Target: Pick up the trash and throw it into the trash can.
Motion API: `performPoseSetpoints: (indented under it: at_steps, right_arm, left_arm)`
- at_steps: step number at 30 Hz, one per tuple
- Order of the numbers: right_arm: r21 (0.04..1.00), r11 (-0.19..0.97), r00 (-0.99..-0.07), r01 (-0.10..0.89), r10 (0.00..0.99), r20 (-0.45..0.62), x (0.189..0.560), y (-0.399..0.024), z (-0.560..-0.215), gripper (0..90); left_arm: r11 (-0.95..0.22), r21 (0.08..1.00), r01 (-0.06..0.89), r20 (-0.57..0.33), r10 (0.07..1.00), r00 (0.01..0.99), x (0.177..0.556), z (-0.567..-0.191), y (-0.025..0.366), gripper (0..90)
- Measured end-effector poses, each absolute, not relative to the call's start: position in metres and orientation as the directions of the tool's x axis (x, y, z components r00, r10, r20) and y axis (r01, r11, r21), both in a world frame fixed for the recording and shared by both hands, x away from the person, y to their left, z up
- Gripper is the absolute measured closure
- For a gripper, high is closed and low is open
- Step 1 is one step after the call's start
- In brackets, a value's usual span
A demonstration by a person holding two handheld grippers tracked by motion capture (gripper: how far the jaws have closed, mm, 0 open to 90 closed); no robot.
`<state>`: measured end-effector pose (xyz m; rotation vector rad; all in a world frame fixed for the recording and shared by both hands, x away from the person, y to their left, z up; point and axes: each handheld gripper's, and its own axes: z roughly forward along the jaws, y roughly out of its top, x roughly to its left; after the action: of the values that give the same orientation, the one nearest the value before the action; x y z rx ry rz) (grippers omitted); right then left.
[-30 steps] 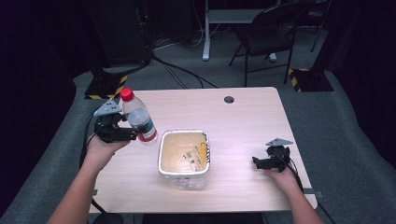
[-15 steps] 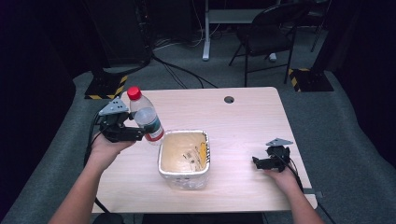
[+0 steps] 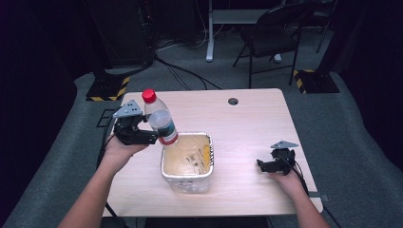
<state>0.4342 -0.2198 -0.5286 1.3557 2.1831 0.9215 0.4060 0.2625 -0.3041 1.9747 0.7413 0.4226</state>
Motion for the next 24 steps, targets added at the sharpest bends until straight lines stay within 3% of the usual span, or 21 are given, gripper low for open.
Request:
performPoseSetpoints:
  at_steps: [24]
  right_arm:
    - [0.715, 0.309, -0.445, 0.627, 0.896, 0.003, 0.434, -0.22, -0.529, 0.0]
  left_arm:
    - [-0.424, 0.852, 0.307, 0.009, 0.598, 0.801, 0.399, -0.332, 0.234, 27.1]
